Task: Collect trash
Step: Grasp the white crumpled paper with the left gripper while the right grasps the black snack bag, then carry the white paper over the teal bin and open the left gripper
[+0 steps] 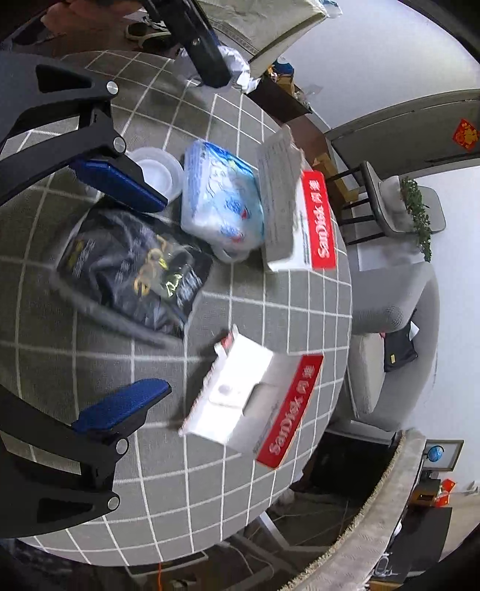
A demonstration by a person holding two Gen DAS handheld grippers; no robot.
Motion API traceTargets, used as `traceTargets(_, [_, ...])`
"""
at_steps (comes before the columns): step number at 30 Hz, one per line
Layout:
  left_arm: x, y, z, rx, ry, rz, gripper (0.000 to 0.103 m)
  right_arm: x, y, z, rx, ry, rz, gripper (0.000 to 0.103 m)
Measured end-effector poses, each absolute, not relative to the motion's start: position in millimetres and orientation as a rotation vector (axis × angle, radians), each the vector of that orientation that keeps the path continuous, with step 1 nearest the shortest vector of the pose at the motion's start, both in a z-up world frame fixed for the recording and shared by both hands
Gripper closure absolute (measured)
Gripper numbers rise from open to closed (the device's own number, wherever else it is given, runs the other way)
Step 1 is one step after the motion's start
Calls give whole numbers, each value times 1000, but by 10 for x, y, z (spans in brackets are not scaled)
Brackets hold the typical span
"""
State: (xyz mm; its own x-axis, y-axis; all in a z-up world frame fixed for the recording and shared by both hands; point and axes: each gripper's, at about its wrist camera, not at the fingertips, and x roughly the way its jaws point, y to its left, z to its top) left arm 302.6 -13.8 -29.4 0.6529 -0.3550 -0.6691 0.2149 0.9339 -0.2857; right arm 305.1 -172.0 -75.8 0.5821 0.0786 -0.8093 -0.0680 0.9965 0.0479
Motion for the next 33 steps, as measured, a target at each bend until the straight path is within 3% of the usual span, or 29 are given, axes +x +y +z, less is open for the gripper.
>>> traceTargets(2, [2986,-92,-282,-184,797,-323,52,3036,-1672,-751,-10,938,75,30])
traceTargets(7, [2837,85,-218,-183,781,-306,52,2990,-1747,-730,48,914,65,38])
traceTargets(33, [2247,1190,-391,-137,782,-118,52,2577,-433,-251,-24,703,332,38])
